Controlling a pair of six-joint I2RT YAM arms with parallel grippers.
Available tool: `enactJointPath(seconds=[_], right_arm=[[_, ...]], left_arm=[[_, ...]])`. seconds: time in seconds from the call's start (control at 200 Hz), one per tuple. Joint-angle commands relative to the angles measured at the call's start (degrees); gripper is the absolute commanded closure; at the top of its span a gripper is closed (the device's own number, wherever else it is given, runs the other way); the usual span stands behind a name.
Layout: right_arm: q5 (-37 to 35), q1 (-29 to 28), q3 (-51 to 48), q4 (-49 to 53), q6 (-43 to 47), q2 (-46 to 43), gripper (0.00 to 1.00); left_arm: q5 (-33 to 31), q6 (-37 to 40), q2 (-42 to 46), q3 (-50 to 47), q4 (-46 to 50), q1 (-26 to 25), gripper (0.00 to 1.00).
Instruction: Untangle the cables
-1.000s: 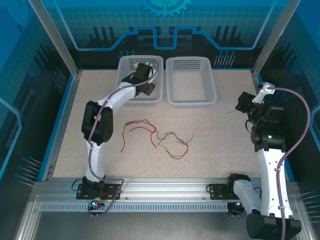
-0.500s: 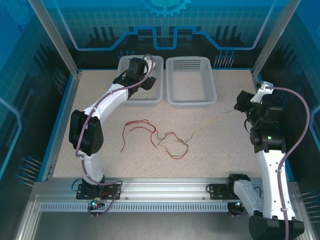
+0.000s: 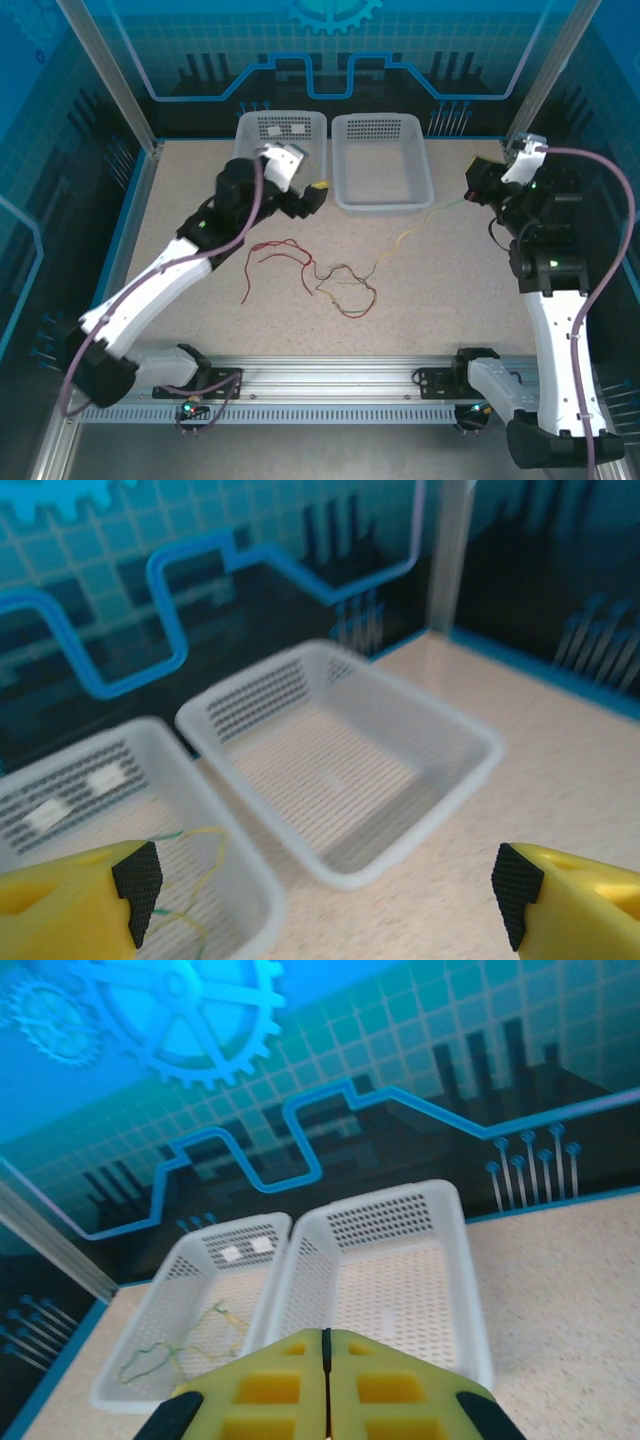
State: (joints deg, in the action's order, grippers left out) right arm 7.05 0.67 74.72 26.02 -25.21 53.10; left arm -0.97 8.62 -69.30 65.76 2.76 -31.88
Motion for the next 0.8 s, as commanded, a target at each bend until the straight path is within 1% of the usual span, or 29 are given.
enactJointPath(seconds=[0.0,0.08,0.115,0.155,0.23,0.27,0.34,0.4,0.51,0.615,0.675,0.76,0.795], right_arm=[[4.80,-1.18,6.15,4.90,-1.06,1.20,1.00],[9.11,-2.26,6.14,1.95,-4.45,1.52,1.00],[10.50,-3.23,5.21,-0.42,-6.15,1.50,1.00],[10.77,-5.09,4.05,-3.07,-7.48,1.64,1.00],[7.59,-10.00,2.26,-6.26,-7.36,2.18,1.00],[5.11,-12.74,1.72,-7.47,-6.46,2.51,1.00],[1.60,-16.99,0.39,-10.22,-5.44,2.88,1.00],[0.67,-20.24,-0.61,-13.51,-4.80,3.50,1.00],[-2.32,-24.84,-0.89,-15.64,-2.51,5.05,1.00],[-3.93,-26.88,-1.38,-16.74,-1.35,5.96,1.00],[-4.84,-27.20,-2.62,-18.51,-1.88,5.77,1.00],[-6.75,-27.25,-3.70,-20.04,-1.01,5.52,1.00],[-7.44,-27.25,-3.77,-19.92,-0.22,5.44,1.00]], left_arm=[[10.92,-3.27,3.92,-7.22,-8.11,-0.68,0.10],[16.73,-1.11,5.58,-8.90,-7.62,-2.53,0.11],[19.33,0.65,5.93,-9.34,-7.17,-3.82,0.10],[20.48,2.51,6.18,-9.78,-7.08,-5.71,0.08],[22.22,5.38,5.86,-9.64,-6.38,-8.72,0.05],[22.81,5.83,5.38,-9.59,-6.64,-9.82,0.01],[24.82,5.00,3.85,-9.31,-7.97,-10.57,0.01],[25.13,4.49,1.90,-7.81,-6.83,-11.10,0.01],[27.79,4.17,-0.42,-6.78,-7.18,-12.15,0.01],[30.09,3.25,-1.19,-8.26,-11.68,-12.52,0.03],[30.92,2.58,-2.29,-7.52,-11.11,-12.67,0.04],[32.48,2.20,-2.48,-7.38,-10.69,-12.68,0.13],[32.46,1.90,-2.13,-7.93,-11.49,-12.75,0.13]])
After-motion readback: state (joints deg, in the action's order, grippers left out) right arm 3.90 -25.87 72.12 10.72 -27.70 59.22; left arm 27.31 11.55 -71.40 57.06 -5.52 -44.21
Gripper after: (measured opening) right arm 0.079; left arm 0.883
